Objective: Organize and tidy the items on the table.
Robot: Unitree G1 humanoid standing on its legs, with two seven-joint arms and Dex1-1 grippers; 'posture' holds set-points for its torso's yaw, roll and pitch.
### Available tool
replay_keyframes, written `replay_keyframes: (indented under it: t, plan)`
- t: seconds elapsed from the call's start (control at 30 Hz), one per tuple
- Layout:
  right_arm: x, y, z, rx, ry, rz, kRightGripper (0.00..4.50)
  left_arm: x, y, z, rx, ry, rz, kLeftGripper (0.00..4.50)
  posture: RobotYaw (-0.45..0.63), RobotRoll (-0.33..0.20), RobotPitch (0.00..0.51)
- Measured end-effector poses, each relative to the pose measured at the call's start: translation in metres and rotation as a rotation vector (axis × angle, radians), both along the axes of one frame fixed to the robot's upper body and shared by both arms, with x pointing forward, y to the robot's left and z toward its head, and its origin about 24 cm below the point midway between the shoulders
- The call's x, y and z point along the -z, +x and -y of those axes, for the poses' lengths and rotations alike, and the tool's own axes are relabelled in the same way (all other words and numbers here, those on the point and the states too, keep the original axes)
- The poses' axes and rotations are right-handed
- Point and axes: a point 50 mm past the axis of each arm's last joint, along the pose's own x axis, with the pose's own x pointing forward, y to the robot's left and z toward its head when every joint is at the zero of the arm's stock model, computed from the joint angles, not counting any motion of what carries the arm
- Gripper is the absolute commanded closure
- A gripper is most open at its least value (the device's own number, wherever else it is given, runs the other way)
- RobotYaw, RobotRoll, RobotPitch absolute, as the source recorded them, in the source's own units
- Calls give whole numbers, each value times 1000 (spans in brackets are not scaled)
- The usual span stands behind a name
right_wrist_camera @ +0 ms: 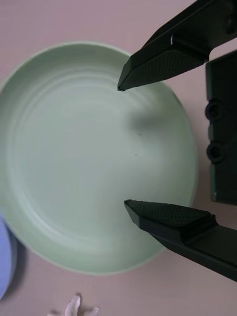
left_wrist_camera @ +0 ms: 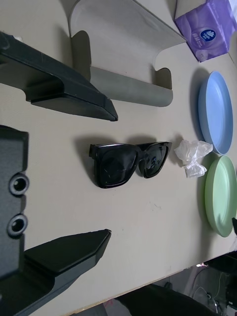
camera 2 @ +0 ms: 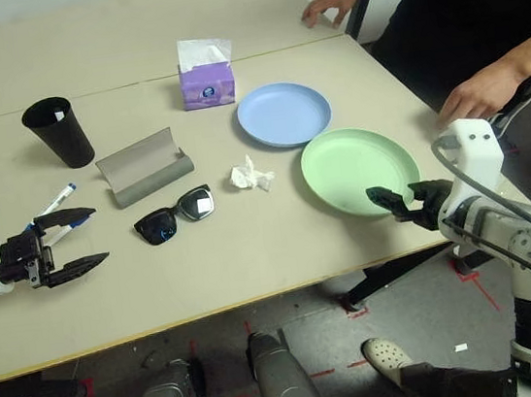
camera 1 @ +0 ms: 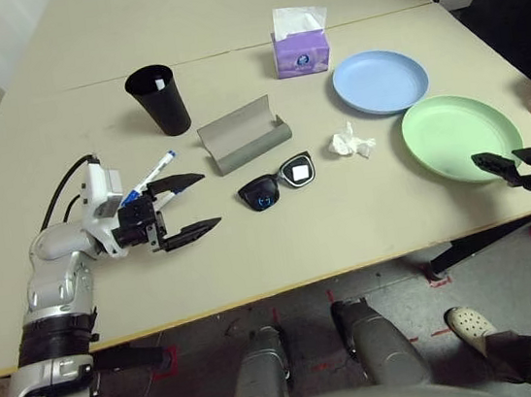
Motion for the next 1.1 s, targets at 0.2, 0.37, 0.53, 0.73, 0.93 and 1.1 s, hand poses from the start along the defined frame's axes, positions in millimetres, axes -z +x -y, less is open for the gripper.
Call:
replay_keyframes:
  t: [0.2,0.37,0.53,0.73,0.93,1.1]
  plan:
    - [-9,-8,6,25,-73,-6,0,3,2,0,1,-7,-6,50,-240,0,165]
    - [-6,-15,22,126,-135,-38,0,6,3,2,11,-7,-14,50,-241,0,163]
    - [0,-16,29,173,-142,-65,0,5,4,4,23,-4,-7,50,-236,0,162]
    - [16,-8,25,178,-53,-84,0,4,4,3,23,-1,-7,50,-212,0,160]
    - [21,-1,23,174,-11,-98,0,2,1,7,25,7,12,50,-193,0,156]
    - [20,2,22,172,0,-96,0,0,-1,10,25,7,30,50,-181,0,151]
